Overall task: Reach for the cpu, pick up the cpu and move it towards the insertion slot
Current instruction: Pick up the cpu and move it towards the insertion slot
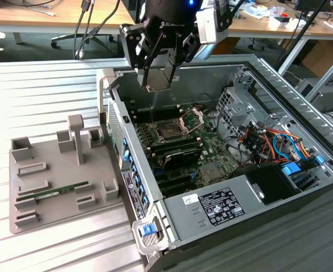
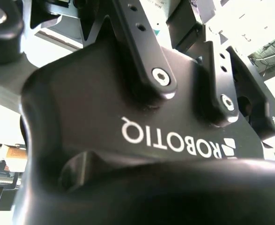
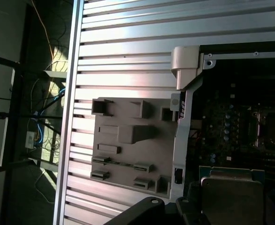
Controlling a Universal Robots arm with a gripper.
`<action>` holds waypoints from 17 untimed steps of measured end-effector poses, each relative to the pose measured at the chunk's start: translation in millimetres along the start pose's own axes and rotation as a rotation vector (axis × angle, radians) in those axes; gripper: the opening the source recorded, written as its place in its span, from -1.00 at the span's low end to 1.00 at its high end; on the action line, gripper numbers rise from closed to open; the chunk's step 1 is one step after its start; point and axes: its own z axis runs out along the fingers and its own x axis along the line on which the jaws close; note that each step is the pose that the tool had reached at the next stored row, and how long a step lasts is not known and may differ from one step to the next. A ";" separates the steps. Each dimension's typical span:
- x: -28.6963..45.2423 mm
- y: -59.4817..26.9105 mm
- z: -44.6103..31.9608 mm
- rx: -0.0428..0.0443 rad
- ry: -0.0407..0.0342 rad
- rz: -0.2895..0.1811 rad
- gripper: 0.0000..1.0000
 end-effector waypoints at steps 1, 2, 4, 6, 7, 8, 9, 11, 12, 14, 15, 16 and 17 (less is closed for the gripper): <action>-0.9 -0.1 0.0 0.0000 0.0000 0.000 0.09; -1.3 -0.2 0.1 0.0000 -0.0001 0.000 0.09; -2.8 -0.3 0.1 0.0000 0.0000 0.000 0.09; -3.6 -0.4 0.2 0.0000 -0.0001 0.000 0.09; -4.3 -0.5 0.2 0.0000 0.0000 0.000 0.09; -5.1 -0.5 0.2 0.0000 0.0000 0.000 0.09; -5.9 -0.6 0.2 0.0000 0.0000 0.000 0.09; -6.8 -0.7 0.3 0.0000 0.0000 0.000 0.09; -7.3 -0.8 0.3 0.0000 0.0000 0.000 0.09; -8.4 -0.9 0.3 -0.0001 0.0000 0.000 0.09; -8.8 -0.9 0.3 0.0000 0.0000 0.000 0.09; -9.5 -1.0 0.4 0.0000 0.0000 0.000 0.09; -10.0 -1.1 0.4 0.0000 0.0000 0.000 0.09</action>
